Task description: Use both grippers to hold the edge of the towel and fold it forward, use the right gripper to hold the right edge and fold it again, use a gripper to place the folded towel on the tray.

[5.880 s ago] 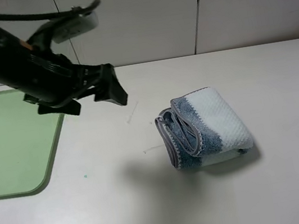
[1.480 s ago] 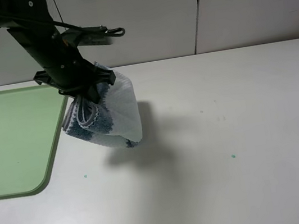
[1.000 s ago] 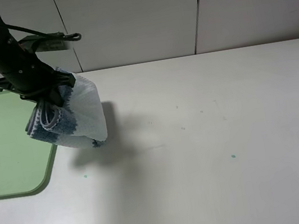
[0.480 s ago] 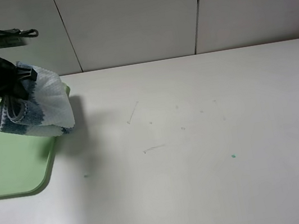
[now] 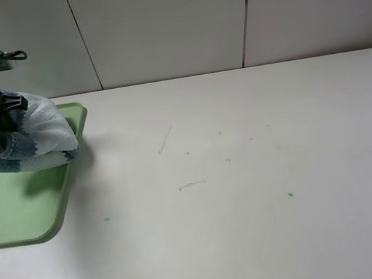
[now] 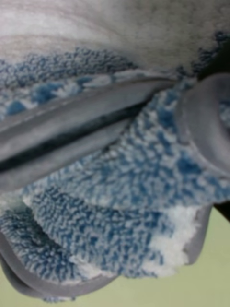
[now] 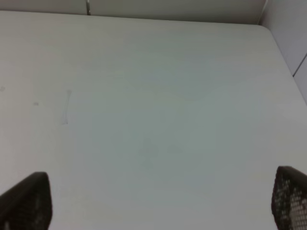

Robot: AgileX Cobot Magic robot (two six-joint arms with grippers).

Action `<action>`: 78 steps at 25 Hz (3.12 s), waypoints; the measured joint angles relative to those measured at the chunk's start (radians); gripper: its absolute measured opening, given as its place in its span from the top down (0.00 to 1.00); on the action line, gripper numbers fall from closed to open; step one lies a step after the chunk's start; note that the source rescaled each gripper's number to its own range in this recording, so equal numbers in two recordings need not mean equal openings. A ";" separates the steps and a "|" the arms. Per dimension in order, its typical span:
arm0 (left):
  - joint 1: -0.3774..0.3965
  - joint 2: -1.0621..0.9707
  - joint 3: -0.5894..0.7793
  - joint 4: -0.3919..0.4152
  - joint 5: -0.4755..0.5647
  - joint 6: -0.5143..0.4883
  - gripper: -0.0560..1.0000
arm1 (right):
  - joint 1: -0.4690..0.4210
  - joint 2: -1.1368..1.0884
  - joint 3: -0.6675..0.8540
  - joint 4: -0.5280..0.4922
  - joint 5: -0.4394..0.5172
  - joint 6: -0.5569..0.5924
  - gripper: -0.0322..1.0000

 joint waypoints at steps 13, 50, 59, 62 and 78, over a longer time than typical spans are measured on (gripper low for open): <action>0.056 0.009 0.000 0.003 -0.019 0.003 0.44 | 0.000 0.000 0.000 0.000 0.000 0.000 0.00; 0.071 -0.568 0.036 -0.010 0.573 0.014 0.00 | 0.000 0.000 0.000 0.000 0.000 0.000 0.00; 0.071 -0.919 0.265 -0.010 0.597 0.022 0.00 | 0.000 0.000 0.000 0.000 0.000 0.000 0.00; 0.071 -1.048 0.314 -0.031 0.634 0.025 0.00 | 0.000 0.000 0.000 0.000 0.000 0.000 0.00; 0.057 -1.713 0.515 -0.092 0.634 0.070 0.00 | 0.000 0.000 0.000 0.000 0.000 0.000 0.00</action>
